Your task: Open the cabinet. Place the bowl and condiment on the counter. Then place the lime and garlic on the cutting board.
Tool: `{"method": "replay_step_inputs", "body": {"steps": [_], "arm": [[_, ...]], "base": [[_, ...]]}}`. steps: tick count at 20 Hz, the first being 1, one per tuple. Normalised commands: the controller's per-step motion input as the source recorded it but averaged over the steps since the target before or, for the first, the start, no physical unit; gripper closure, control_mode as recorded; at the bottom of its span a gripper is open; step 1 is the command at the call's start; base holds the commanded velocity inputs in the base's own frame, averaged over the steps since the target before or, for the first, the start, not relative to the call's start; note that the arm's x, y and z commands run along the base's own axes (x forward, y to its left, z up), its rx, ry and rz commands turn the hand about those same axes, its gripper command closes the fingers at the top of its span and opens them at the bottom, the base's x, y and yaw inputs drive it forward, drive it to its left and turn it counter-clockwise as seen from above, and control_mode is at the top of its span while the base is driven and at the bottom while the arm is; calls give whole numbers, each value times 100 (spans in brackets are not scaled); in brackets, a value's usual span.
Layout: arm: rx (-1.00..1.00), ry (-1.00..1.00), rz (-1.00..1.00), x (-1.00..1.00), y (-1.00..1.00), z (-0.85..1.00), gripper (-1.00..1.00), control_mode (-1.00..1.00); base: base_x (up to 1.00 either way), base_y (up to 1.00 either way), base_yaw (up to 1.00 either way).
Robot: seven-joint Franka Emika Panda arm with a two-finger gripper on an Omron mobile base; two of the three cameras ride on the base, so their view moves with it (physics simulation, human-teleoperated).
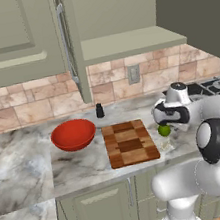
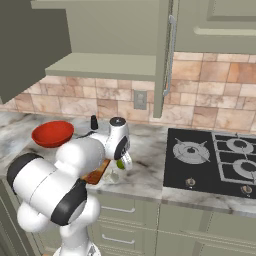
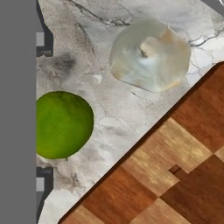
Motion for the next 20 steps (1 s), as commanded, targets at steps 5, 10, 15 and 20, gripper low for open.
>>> {"method": "replay_step_inputs", "body": {"steps": [5,10,15,20], "arm": [[0,0,0,20,-5,-13,-100,-100],[0,0,0,11,-1,-9,-100,-100],[0,0,0,0,0,-7,-100,-100],[0,0,0,0,0,-11,-100,-100]], "base": [[0,0,0],[0,0,0],[0,0,0],[0,0,0]]}}
